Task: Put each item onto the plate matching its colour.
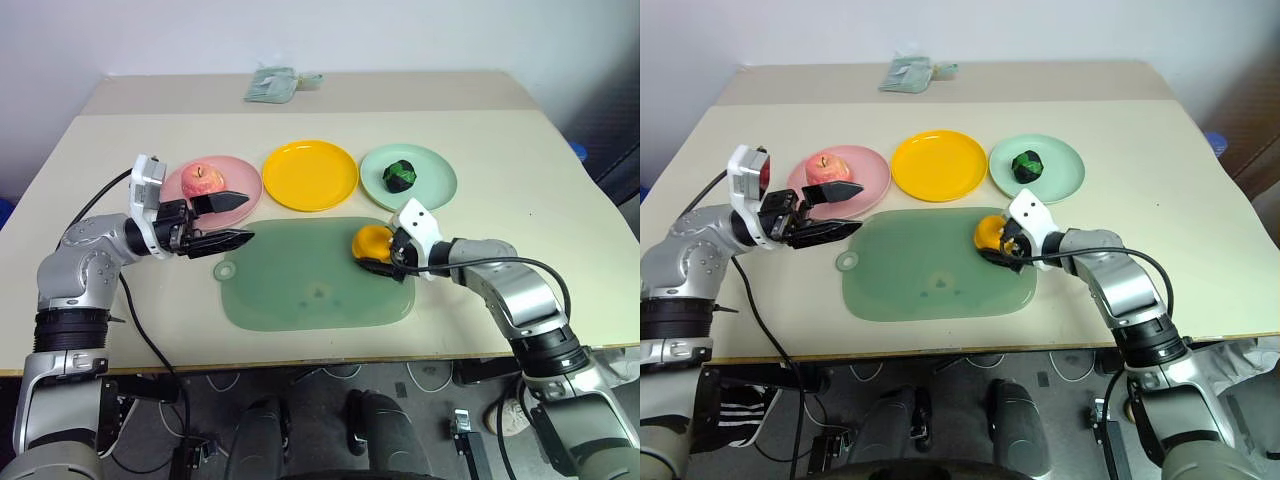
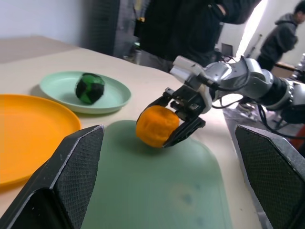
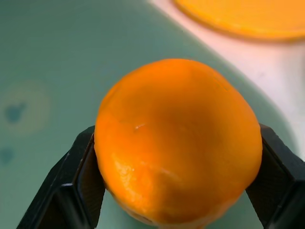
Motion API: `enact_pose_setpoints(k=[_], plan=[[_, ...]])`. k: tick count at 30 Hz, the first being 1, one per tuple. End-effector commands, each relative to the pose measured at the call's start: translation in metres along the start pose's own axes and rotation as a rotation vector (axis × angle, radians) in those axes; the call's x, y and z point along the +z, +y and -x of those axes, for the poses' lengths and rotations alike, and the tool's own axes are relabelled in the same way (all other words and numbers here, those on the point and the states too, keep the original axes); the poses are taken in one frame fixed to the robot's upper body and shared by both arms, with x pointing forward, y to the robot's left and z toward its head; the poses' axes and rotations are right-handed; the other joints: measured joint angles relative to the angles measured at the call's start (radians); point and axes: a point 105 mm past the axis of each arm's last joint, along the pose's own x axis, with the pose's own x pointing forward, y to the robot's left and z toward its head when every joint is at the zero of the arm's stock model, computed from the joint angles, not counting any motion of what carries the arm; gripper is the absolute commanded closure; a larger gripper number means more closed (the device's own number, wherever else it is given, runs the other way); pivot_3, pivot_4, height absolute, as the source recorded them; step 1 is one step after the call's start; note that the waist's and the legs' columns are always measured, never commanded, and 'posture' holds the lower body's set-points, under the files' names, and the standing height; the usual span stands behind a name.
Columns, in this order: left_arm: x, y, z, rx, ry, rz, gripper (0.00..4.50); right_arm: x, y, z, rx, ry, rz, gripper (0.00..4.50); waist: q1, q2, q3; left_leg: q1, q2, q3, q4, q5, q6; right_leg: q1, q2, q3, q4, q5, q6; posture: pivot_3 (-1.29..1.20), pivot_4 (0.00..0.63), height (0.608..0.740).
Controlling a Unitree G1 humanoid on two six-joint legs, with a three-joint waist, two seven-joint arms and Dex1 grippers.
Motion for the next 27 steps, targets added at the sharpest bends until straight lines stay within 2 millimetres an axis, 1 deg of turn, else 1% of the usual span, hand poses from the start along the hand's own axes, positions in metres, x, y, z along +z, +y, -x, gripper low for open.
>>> enact_pose_setpoints(k=[1, 3, 4, 6, 8, 11, 12, 13, 15, 16, 18, 20, 22, 24, 27], plan=[[0.010, 0.023, 0.009, 0.188, -0.008, -0.103, 0.00, 0.050, -0.012, -0.004, -0.062, -0.175, 0.060, 1.31, 0.001, 0.000, 0.000, 0.000, 0.000, 0.000, 0.000, 0.000, 0.000, 0.000, 0.000, 0.000, 0.000, 0.000, 0.000, 0.00, 0.150, 0.740], [0.005, 0.045, 0.018, 0.363, 0.027, -0.128, 0.00, 0.065, -0.019, -0.015, -0.114, -0.216, 0.115, 1.31, 0.003, 0.000, 0.000, 0.000, 0.000, 0.000, 0.000, 0.000, 0.000, 0.000, 0.000, 0.000, 0.000, 0.000, 0.000, 0.00, 0.150, 0.740], [0.004, 0.055, 0.022, 0.452, 0.033, -0.149, 0.00, 0.069, -0.023, -0.025, -0.150, -0.212, 0.133, 1.31, 0.002, 0.000, 0.000, 0.000, 0.000, 0.000, 0.000, 0.000, 0.000, 0.000, 0.000, 0.000, 0.000, 0.000, 0.000, 0.00, 0.150, 0.740], [0.003, 0.066, 0.025, 0.557, 0.021, -0.171, 0.00, 0.075, -0.030, -0.044, -0.204, -0.204, 0.158, 1.31, 0.001, 0.000, 0.000, 0.000, 0.000, 0.000, 0.000, 0.000, 0.000, 0.000, 0.000, 0.000, 0.000, 0.000, 0.000, 0.00, 0.150, 0.740], [0.004, 0.070, 0.022, 0.598, -0.003, -0.138, 0.00, 0.082, -0.034, -0.062, -0.242, -0.231, 0.139, 1.31, 0.003, 0.000, 0.000, 0.000, 0.000, 0.001, 0.000, 0.000, 0.000, 0.000, 0.000, 0.000, 0.001, 0.000, 0.000, 0.00, 0.150, 0.740], [0.000, 0.070, 0.014, 0.626, 0.005, -0.138, 0.00, 0.085, -0.033, -0.089, -0.275, -0.231, 0.186, 1.31, 0.001, 0.000, 0.000, -0.001, 0.000, 0.001, -0.001, 0.000, 0.000, 0.000, -0.001, 0.000, 0.001, 0.001, 0.001, 0.00, 0.150, 0.740], [-0.002, 0.069, 0.012, 0.622, 0.012, -0.137, 0.00, 0.084, -0.034, -0.096, -0.279, -0.228, 0.160, 1.31, 0.001, 0.000, 0.000, -0.001, 0.000, 0.001, -0.001, 0.000, 0.000, 0.000, -0.001, 0.000, 0.000, 0.001, 0.001, 0.00, 0.150, 0.740], [-0.002, 0.067, 0.010, 0.619, 0.006, -0.139, 0.00, 0.078, -0.035, -0.103, -0.278, -0.201, 0.140, 1.31, -0.001, 0.000, 0.000, -0.001, 0.000, 0.001, -0.001, 0.000, 0.000, -0.001, -0.001, 0.000, 0.001, 0.001, 0.001, 0.00, 0.150, 0.740], [0.001, 0.064, 0.009, 0.626, -0.019, -0.145, 0.00, 0.071, -0.032, -0.112, -0.247, -0.188, 0.065, 0.23, -0.001, 0.000, 0.000, -0.001, 0.000, 0.001, -0.001, 0.000, 0.000, -0.001, -0.001, 0.000, 0.001, 0.001, 0.001, 0.00, 0.150, 0.740], [0.003, 0.063, 0.009, 0.636, -0.028, -0.145, 0.00, 0.071, -0.034, -0.114, -0.260, -0.185, 0.058, 0.01, -0.001, 0.000, 0.000, -0.001, 0.000, 0.001, -0.001, 0.000, 0.000, -0.001, -0.001, 0.000, 0.001, 0.001, 0.001, 0.00, 0.150, 0.740], [0.004, 0.059, 0.010, 0.630, -0.029, -0.155, 0.00, 0.075, -0.040, -0.112, -0.307, -0.187, 0.125, 0.01, -0.002, 0.000, 0.000, -0.001, 0.000, 0.001, -0.001, 0.000, 0.000, -0.001, -0.001, 0.000, 0.001, 0.001, 0.001, 0.00, 0.150, 0.740], [0.007, 0.052, 0.010, 0.593, -0.041, -0.152, 0.00, 0.082, -0.044, -0.107, -0.312, -0.230, 0.121, 0.01, -0.003, 0.000, 0.000, -0.001, 0.000, 0.001, -0.001, 0.000, 0.000, -0.001, -0.001, 0.000, 0.001, 0.001, 0.001, 0.00, 0.150, 0.740], [0.009, 0.045, 0.010, 0.555, -0.052, -0.152, 0.00, 0.085, -0.052, -0.098, -0.332, -0.276, 0.117, 0.01, -0.004, 0.000, 0.000, -0.001, 0.000, 0.001, -0.001, 0.000, -0.001, -0.001, -0.001, 0.000, 0.001, 0.001, 0.001, 0.00, 0.150, 0.740], [0.010, 0.030, 0.007, 0.457, -0.069, -0.140, 0.00, 0.088, -0.053, -0.086, -0.290, -0.355, 0.075, 0.01, -0.003, 0.000, 0.000, -0.001, 0.000, 0.001, -0.001, 0.000, -0.001, -0.001, -0.001, 0.000, 0.001, 0.001, 0.001, 0.00, 0.150, 0.740], [0.010, 0.003, 0.001, 0.288, -0.078, -0.111, 0.00, 0.096, -0.041, -0.061, -0.164, -0.507, 0.008, 0.01, -0.001, 0.000, 0.000, -0.001, 0.000, 0.001, -0.002, 0.000, -0.001, -0.001, -0.001, 0.000, 0.001, 0.001, 0.001, 0.00, 0.150, 0.740]])
